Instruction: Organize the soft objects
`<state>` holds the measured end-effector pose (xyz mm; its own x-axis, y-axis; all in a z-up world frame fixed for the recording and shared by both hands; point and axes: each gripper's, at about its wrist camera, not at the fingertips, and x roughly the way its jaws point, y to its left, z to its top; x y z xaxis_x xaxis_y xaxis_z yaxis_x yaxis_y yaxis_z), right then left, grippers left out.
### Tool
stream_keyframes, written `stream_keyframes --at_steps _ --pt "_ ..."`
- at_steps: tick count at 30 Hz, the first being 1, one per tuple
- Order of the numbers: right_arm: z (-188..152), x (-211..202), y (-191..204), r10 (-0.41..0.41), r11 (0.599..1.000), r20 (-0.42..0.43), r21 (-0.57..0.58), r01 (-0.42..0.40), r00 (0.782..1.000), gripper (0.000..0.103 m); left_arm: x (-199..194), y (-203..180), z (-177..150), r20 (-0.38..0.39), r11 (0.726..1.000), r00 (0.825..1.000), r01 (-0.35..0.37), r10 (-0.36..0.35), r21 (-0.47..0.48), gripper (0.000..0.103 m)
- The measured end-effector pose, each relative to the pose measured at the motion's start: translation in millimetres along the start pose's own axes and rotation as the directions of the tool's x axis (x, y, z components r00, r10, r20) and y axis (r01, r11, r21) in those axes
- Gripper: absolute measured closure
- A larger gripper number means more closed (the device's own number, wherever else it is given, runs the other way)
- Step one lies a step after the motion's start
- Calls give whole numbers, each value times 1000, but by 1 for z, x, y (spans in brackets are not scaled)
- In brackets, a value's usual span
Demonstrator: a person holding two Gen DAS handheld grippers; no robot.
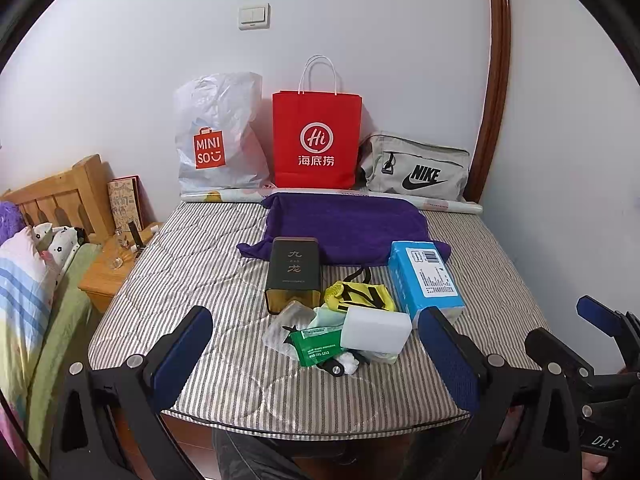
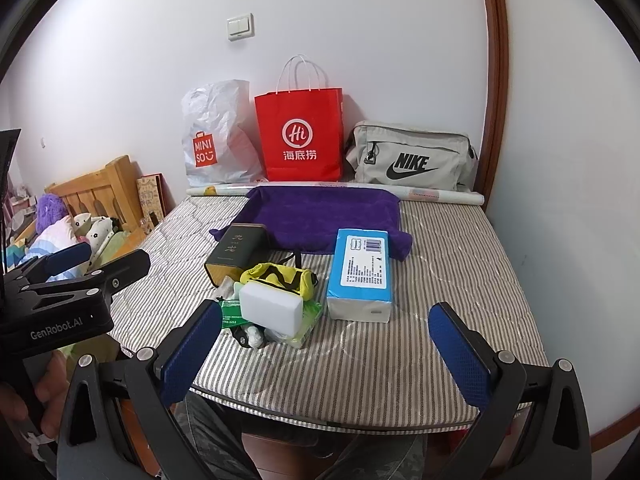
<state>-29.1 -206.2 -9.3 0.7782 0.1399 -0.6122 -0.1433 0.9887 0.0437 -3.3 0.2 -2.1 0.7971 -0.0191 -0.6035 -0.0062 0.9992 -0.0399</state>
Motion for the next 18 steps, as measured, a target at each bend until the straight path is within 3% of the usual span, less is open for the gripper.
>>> stream_keyframes --at_steps 18 --pt "0 0 -1 0 1000 1 -1 0 1000 1 0 0 0 -1 1000 1000 -1 1 2 0"
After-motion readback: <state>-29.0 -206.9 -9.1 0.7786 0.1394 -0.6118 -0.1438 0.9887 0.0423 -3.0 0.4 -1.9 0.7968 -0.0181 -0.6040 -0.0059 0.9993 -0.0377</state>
